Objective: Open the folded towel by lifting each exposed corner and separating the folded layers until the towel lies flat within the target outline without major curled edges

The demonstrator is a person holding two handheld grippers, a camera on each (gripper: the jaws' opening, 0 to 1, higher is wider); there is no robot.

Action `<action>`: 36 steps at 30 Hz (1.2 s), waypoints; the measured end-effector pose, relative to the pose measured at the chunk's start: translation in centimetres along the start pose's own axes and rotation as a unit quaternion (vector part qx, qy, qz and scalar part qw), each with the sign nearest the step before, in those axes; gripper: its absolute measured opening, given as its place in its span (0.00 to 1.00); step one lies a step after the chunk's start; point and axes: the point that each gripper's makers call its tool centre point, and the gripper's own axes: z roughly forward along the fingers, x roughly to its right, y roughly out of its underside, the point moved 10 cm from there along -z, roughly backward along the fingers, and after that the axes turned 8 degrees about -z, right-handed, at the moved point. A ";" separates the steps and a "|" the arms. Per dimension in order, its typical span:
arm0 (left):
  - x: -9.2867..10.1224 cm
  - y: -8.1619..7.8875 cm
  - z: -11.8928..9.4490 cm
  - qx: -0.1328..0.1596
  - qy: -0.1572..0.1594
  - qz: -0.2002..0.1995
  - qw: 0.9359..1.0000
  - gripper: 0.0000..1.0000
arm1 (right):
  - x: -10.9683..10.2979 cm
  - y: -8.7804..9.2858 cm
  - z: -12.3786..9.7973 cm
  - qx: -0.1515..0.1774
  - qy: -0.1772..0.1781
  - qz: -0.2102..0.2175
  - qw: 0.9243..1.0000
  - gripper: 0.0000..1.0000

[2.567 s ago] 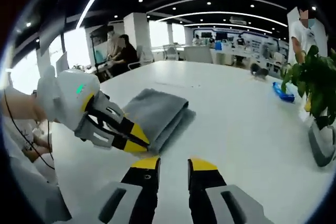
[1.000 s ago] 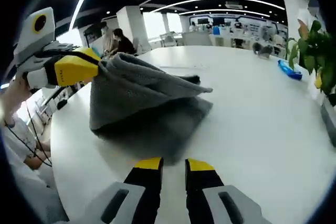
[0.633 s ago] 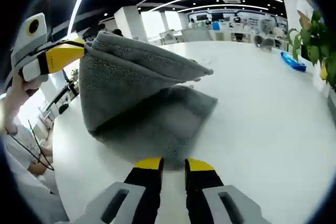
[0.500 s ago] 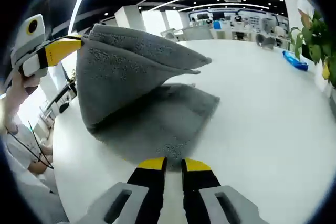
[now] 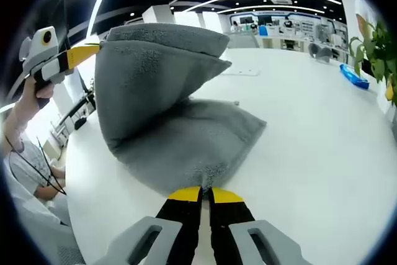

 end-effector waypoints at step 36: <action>-6.2 5.8 -7.6 -0.005 -0.168 -0.059 0.984 0.01 | -1.1 -0.3 -0.3 -0.003 -0.001 0.000 1.000 0.01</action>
